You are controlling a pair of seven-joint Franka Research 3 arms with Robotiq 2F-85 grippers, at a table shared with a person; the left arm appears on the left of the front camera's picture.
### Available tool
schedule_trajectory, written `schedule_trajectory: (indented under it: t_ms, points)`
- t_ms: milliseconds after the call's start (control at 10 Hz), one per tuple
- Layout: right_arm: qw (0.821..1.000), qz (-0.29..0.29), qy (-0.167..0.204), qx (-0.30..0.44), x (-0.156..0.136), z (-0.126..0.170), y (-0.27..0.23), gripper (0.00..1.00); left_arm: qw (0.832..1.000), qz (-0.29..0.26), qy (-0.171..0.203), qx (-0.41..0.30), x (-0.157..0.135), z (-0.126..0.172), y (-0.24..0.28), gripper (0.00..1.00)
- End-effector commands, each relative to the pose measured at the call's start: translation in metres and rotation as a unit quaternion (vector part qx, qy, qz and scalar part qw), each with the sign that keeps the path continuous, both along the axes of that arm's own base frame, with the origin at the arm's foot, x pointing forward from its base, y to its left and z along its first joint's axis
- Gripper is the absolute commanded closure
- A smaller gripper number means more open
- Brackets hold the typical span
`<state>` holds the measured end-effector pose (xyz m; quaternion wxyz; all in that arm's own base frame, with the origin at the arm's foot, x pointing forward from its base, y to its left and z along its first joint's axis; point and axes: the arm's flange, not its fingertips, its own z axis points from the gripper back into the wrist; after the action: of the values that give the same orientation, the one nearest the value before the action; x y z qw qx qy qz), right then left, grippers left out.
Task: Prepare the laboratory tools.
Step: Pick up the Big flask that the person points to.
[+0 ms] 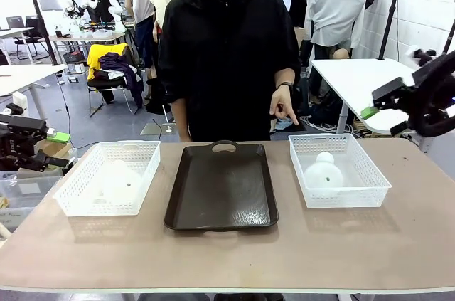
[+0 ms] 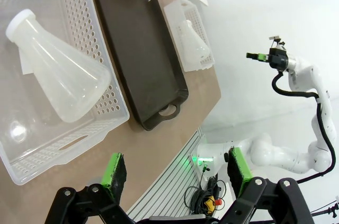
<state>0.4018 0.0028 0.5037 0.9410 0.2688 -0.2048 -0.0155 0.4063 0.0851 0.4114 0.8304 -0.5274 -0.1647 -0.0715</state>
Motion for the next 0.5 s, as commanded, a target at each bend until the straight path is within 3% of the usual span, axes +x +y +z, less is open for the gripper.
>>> schedule_trajectory:
  t_ms: [0,100,400]
  points:
    - [0.993,-0.056,0.060,-0.089,0.015,-0.010,0.035,0.00,1.000,0.001,-0.001,-0.001,0.000,0.001,0.001,0.00]
    - [0.986,-0.089,0.058,-0.130,0.029,-0.009,0.056,0.00,1.000,0.001,-0.001,-0.001,0.000,0.001,0.001,0.00]
    - [0.974,-0.108,0.091,-0.177,0.071,-0.011,0.106,0.00,1.000,0.001,-0.001,-0.001,0.000,0.001,0.001,0.00]
